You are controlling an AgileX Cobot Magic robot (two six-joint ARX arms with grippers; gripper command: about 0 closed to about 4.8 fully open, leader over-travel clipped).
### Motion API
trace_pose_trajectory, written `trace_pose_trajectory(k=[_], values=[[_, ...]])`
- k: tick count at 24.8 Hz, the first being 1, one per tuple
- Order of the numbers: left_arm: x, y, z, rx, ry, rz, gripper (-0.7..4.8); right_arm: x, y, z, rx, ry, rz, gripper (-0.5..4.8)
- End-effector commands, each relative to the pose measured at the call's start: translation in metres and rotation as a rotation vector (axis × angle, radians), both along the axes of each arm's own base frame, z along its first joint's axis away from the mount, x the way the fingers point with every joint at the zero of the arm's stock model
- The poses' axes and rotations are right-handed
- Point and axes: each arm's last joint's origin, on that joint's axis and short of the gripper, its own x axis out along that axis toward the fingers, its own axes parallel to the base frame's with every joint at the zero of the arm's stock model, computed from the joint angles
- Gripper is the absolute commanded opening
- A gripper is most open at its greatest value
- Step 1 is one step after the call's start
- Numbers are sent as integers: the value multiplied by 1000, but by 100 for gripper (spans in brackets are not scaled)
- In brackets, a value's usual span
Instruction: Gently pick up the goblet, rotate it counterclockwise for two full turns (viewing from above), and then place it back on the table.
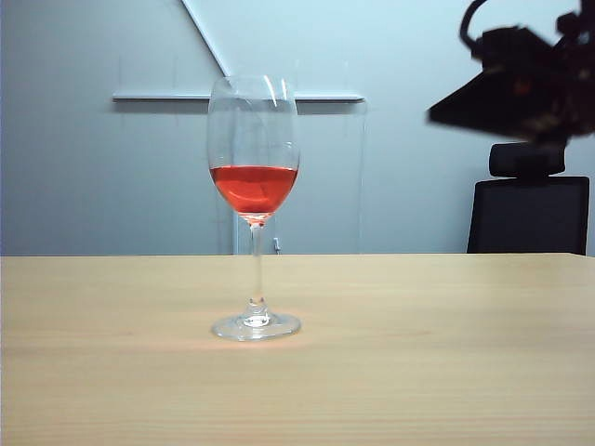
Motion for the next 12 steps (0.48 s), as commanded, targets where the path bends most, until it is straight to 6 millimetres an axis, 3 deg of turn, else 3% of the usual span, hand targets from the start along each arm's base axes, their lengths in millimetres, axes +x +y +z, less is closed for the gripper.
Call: trace_pose_trajectory(k=[1,6,12], values=[[0,0,2,-1,-8,-2,-5,-6,-6,15,55,-74,-45,-5],[0,0,2,-1,-8,-2,-5,-26,-26,25,35,-200,-133,-5],[0,0,2,-1,-8,-2,-5,-36,-58,4,47,-186,-303,-5]])
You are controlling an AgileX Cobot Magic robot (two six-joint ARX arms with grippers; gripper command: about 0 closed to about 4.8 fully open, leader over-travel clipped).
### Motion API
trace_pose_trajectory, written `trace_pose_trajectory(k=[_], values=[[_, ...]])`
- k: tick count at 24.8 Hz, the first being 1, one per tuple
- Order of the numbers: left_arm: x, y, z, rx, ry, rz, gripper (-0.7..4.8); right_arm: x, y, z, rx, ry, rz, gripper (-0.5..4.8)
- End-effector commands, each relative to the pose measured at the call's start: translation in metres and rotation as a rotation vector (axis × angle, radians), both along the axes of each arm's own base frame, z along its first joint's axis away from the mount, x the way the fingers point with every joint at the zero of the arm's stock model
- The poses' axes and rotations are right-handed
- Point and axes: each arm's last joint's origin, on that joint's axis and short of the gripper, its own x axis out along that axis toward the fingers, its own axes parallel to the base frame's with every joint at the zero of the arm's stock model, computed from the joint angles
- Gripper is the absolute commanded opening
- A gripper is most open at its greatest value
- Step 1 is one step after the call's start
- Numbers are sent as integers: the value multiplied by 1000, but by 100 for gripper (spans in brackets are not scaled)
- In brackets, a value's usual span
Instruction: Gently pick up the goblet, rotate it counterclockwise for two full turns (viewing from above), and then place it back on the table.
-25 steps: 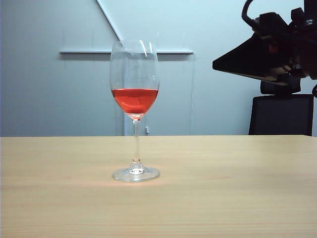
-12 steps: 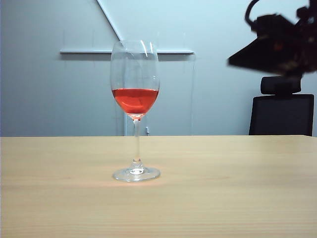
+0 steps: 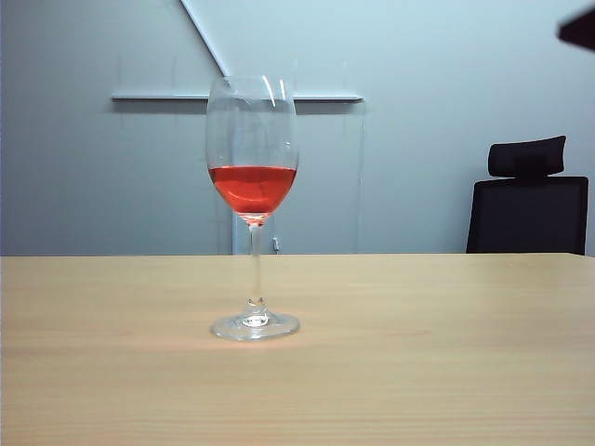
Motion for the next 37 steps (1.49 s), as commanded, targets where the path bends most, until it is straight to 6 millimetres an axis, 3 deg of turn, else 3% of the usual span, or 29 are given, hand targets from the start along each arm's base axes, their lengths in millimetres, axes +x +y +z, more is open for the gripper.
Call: trace_pose_trajectory(k=[1,14,37], values=[[0,0,2,0,-8,0,-5,-3,-13,-2,20,33,-71,-6],[0,0,2,0,-8,0,-5,-19,-46,-13,17,115,-236,-5],[0,0,2,0,-8,0,-5,-18,-50,-16,35,142,-345,-6]])
